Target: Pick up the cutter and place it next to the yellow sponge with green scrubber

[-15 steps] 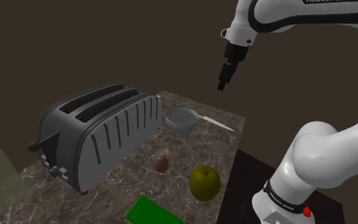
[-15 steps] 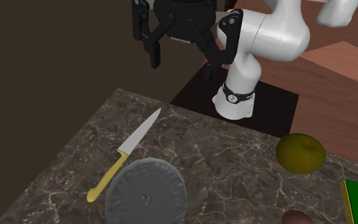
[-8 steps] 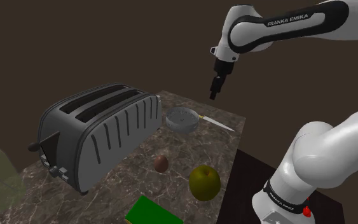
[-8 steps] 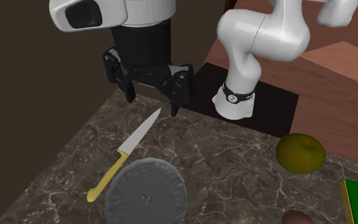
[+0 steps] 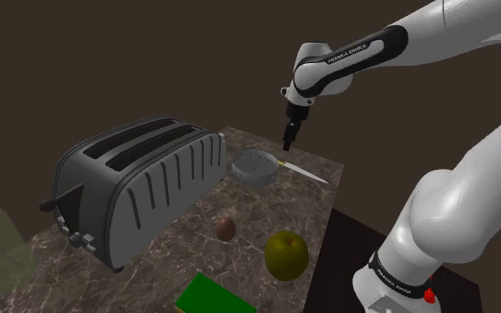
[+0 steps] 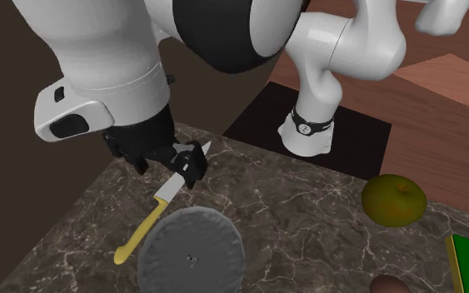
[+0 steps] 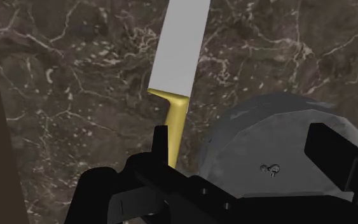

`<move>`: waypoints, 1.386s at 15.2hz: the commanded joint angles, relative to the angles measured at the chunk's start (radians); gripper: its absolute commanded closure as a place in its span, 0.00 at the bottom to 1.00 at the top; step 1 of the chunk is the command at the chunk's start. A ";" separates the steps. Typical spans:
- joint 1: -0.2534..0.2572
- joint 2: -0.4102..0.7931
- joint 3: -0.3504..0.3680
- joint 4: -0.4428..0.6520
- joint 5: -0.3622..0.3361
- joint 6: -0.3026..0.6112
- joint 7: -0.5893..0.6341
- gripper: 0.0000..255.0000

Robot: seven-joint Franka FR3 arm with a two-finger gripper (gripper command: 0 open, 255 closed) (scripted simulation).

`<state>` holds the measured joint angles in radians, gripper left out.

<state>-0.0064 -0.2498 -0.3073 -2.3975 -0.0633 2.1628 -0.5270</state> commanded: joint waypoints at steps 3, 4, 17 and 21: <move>0.005 0.161 -0.038 0.054 0.054 0.084 -0.101 0.00; 0.005 0.203 -0.045 0.072 0.072 0.102 -0.128 0.00; 0.006 0.278 -0.046 0.035 0.109 0.207 -0.156 0.00; 0.007 0.276 -0.047 0.036 0.108 0.204 -0.155 1.00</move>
<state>-0.0025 0.0198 -0.3584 -2.3598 0.0429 2.3697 -0.6823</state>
